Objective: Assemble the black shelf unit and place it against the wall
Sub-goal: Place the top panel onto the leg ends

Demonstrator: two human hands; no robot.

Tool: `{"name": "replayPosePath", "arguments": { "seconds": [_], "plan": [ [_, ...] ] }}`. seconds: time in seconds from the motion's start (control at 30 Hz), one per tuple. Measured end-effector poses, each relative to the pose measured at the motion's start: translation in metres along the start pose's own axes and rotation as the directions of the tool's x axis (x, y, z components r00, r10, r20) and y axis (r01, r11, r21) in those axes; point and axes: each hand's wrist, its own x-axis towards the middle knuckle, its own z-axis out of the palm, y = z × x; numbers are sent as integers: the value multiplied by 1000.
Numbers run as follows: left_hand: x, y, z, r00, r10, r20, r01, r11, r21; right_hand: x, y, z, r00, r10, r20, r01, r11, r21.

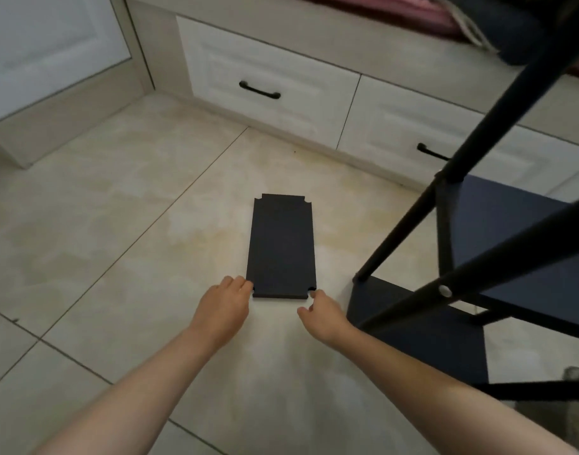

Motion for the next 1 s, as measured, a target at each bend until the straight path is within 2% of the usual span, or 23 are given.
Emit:
{"name": "replayPosePath", "arguments": {
  "seconds": [0.1,0.2,0.23,0.33,0.4,0.53,0.7,0.73,0.8,0.93,1.0],
  "plan": [
    [19,-6,24,1000,-12,-21,12,1000,10,25,3,3,997,64,-36,-62,997,39],
    [34,-4,36,988,-116,101,120,992,-32,44,6,5,989,144,-31,-139,984,110],
    [38,-2,39,977,-168,129,181,979,-97,49,7,6,985,169,-23,-164,976,147],
    [45,7,49,947,-269,175,315,884,-345,59,9,7,976,219,16,-214,936,279],
    [47,10,57,938,-312,152,346,800,-491,64,11,9,970,240,36,-237,908,347],
    [50,15,58,902,-409,142,390,626,-675,67,10,14,965,258,47,-248,842,479],
    [52,23,40,802,-582,134,410,373,-833,57,8,16,970,240,48,-217,749,626],
    [53,23,36,770,-621,145,410,308,-859,55,8,18,969,241,51,-213,719,662],
    [55,20,27,706,-669,233,408,115,-906,50,5,19,969,238,59,-204,651,731],
    [52,11,-1,657,-598,459,336,-312,-889,39,-3,11,965,243,100,-205,455,867],
    [46,5,-17,693,-487,531,340,-429,-837,28,-11,6,971,205,124,-195,374,907]
  ]
}}
